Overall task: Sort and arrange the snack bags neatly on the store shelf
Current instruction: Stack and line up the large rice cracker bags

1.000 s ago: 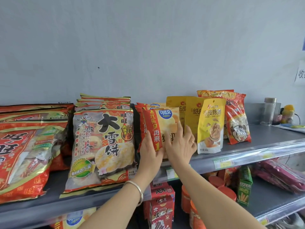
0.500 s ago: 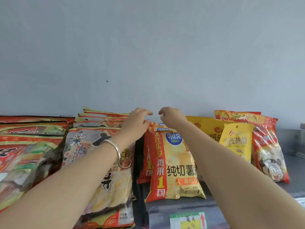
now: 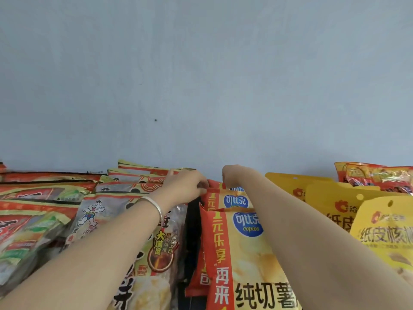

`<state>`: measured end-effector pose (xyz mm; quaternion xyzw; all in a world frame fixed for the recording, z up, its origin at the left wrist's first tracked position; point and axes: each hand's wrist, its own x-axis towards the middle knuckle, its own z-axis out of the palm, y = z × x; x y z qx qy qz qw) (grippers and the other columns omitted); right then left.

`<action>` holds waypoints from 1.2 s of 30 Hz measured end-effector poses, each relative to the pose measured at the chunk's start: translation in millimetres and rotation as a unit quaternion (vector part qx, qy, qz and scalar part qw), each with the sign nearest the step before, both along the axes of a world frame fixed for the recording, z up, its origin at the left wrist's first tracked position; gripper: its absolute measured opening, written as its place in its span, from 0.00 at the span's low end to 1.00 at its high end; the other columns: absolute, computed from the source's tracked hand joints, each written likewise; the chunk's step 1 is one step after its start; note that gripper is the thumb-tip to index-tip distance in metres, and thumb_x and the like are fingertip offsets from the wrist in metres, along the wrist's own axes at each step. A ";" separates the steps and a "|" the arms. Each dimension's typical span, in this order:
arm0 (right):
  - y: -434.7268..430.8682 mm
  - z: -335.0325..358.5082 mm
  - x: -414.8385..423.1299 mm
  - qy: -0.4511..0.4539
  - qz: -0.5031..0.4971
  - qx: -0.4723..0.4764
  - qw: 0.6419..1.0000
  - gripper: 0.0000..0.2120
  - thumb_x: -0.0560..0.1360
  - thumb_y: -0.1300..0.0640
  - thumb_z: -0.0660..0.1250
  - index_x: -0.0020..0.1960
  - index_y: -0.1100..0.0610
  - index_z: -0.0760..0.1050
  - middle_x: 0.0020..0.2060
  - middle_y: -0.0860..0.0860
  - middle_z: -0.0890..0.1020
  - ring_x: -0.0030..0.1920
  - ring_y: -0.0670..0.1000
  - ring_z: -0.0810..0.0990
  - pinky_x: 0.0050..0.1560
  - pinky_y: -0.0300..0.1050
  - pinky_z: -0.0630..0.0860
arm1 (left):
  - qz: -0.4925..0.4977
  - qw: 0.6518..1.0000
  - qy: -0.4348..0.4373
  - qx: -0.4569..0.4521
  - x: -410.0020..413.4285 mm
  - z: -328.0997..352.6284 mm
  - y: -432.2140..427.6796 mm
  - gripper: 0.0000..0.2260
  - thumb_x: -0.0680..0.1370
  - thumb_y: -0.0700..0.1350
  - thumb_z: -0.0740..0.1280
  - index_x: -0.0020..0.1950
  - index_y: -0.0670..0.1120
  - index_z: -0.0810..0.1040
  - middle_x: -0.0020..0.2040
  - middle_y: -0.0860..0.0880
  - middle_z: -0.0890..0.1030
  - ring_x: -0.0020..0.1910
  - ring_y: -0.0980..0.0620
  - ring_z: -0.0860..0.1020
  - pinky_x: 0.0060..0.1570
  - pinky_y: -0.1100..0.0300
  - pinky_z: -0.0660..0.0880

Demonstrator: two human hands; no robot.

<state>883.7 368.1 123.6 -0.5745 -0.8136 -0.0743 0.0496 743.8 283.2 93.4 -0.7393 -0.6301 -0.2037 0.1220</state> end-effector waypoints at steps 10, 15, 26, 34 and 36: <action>-12.8 4.5 -7.3 -0.020 0.008 -0.068 0.997 0.14 0.77 0.58 0.65 0.61 0.60 0.72 0.59 0.55 0.79 0.56 0.53 0.78 0.49 0.44 0.73 | -0.030 0.995 0.059 -0.079 -8.7 -4.0 -7.1 0.28 0.71 0.64 0.65 0.69 0.60 0.64 0.68 0.55 0.70 0.73 0.49 0.57 0.68 0.37 0.41; -12.9 3.5 -16.5 0.021 0.017 -0.045 0.999 0.15 0.75 0.60 0.67 0.61 0.61 0.72 0.57 0.56 0.79 0.56 0.54 0.77 0.56 0.46 0.75 | -0.033 0.994 0.099 -0.045 -8.8 -13.6 -6.3 0.33 0.66 0.67 0.67 0.68 0.61 0.63 0.69 0.56 0.70 0.75 0.47 0.52 0.67 0.33 0.36; -12.2 -1.7 -28.2 0.058 0.022 -0.015 0.998 0.16 0.75 0.59 0.68 0.61 0.60 0.71 0.57 0.56 0.78 0.56 0.55 0.77 0.54 0.46 0.74 | -0.014 0.994 0.108 0.022 -5.8 -21.6 -6.1 0.25 0.70 0.65 0.65 0.64 0.60 0.68 0.66 0.57 0.73 0.74 0.47 0.57 0.66 0.33 0.36; -45.7 12.2 -9.6 0.127 0.060 0.004 0.990 0.25 0.78 0.49 0.64 0.70 0.61 0.67 0.67 0.56 0.73 0.65 0.56 0.73 0.64 0.48 0.70 | 0.004 0.990 0.131 0.047 -1.1 -22.6 -9.3 0.29 0.72 0.66 0.62 0.70 0.59 0.62 0.69 0.54 0.70 0.74 0.46 0.57 0.66 0.31 0.38; -56.8 13.7 -2.3 0.137 0.059 0.022 0.989 0.23 0.78 0.52 0.64 0.70 0.59 0.68 0.67 0.55 0.73 0.65 0.55 0.73 0.65 0.48 0.70 | 0.003 0.990 0.116 0.074 -0.9 -21.2 -14.1 0.27 0.74 0.62 0.62 0.71 0.58 0.63 0.69 0.52 0.69 0.74 0.49 0.57 0.68 0.34 0.40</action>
